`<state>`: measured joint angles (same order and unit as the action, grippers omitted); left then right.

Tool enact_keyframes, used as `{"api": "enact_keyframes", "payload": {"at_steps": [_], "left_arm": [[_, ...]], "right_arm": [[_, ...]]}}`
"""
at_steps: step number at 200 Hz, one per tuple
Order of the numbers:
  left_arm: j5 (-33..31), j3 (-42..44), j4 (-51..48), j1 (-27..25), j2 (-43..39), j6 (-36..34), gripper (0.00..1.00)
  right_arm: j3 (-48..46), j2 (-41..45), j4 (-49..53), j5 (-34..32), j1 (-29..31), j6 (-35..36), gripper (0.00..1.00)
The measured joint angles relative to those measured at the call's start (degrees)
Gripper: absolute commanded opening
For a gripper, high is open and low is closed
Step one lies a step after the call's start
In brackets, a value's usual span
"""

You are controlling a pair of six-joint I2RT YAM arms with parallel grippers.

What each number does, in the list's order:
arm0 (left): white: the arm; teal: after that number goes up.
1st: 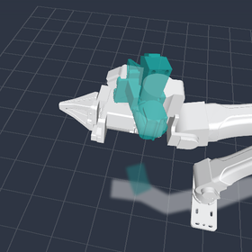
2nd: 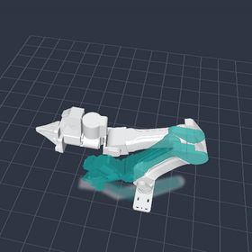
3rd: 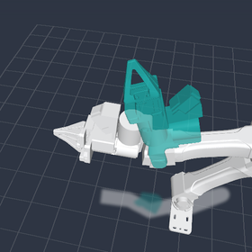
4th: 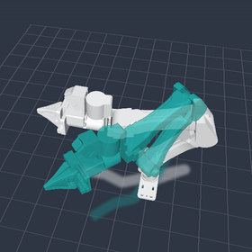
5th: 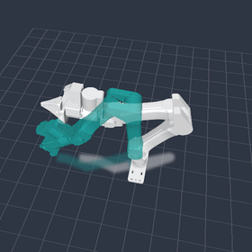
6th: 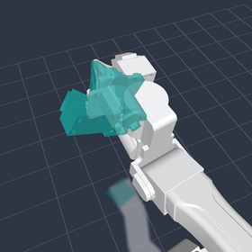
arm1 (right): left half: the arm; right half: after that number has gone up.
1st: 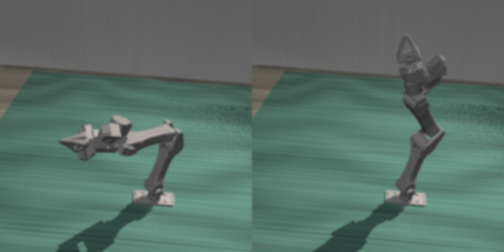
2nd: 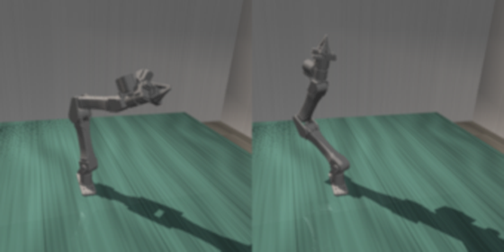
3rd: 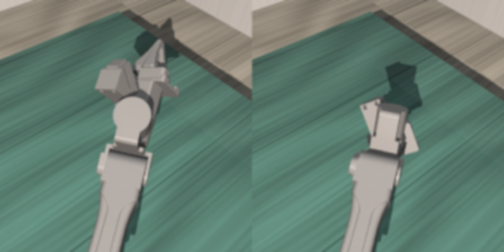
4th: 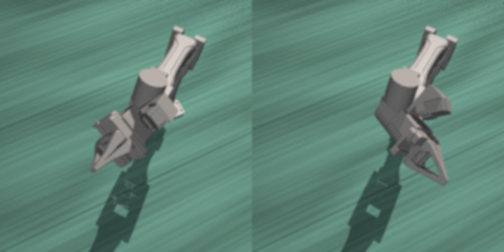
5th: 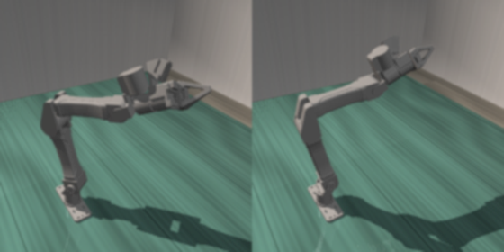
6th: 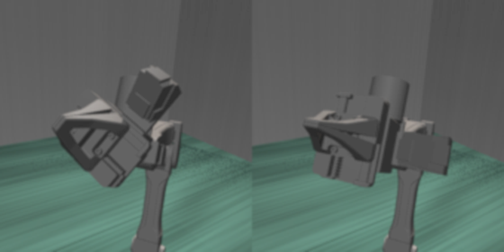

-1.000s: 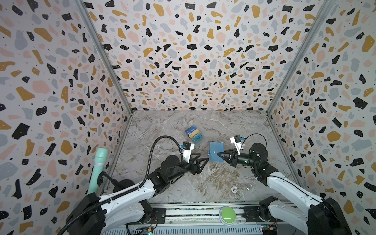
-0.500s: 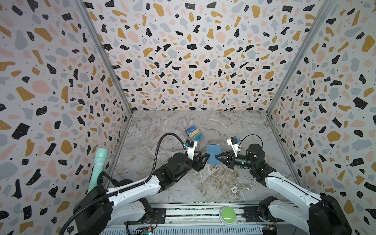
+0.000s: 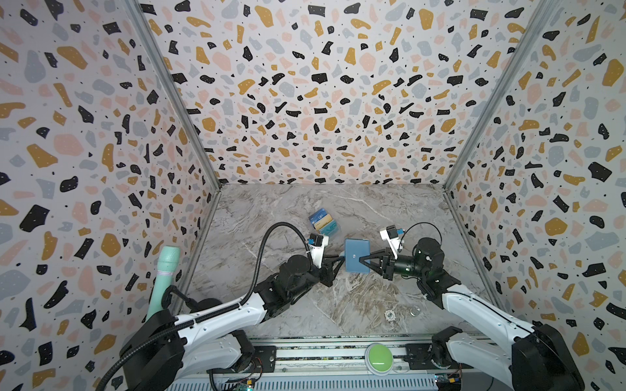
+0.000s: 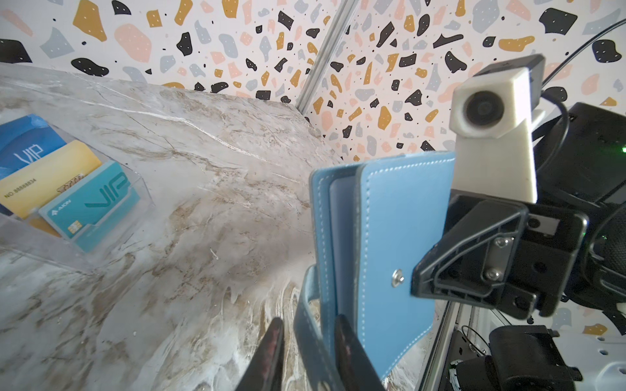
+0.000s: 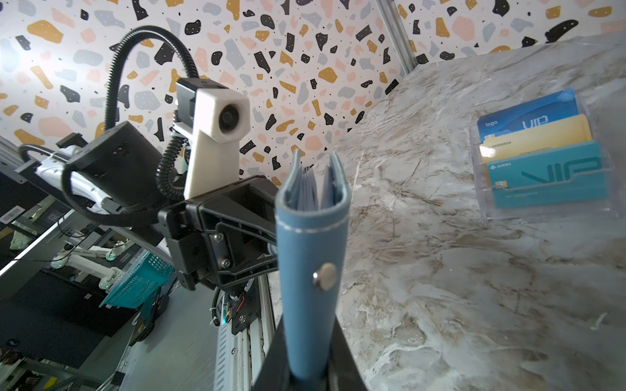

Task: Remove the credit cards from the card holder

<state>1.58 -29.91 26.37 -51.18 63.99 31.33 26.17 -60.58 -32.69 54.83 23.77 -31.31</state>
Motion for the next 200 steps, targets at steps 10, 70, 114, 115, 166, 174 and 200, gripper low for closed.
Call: {"api": "enact_keyframes", "payload": {"at_steps": [10,70,114,115,166,174,200], "left_arm": [[0.5,0.6,0.4,0.1,-0.4,0.5,0.26],[5.4,4.1,5.1,2.3,-5.0,3.9,0.34],[9.6,4.4,8.1,3.5,-6.1,5.8,0.35],[9.7,4.4,8.2,3.6,-6.1,5.8,0.35],[14.8,4.4,11.3,3.6,-5.6,6.9,0.33],[15.5,4.4,11.6,3.6,-5.4,6.9,0.33],[18.1,4.4,13.0,3.6,-4.2,7.0,0.29]], "right_arm": [[-0.3,0.0,-1.6,1.4,-0.6,-0.8,0.00],[-1.4,-0.8,-7.7,8.9,-1.3,-4.4,0.00],[-1.4,-1.9,-9.9,13.2,-1.2,-5.9,0.00],[-1.4,-1.9,-9.9,13.2,-1.2,-5.9,0.00],[-1.6,-1.9,-12.8,15.3,-0.8,-7.8,0.00],[-1.7,-1.9,-13.4,15.4,-0.7,-8.3,0.00],[-1.8,-1.9,-15.0,15.8,-0.4,-9.4,0.00]]}}
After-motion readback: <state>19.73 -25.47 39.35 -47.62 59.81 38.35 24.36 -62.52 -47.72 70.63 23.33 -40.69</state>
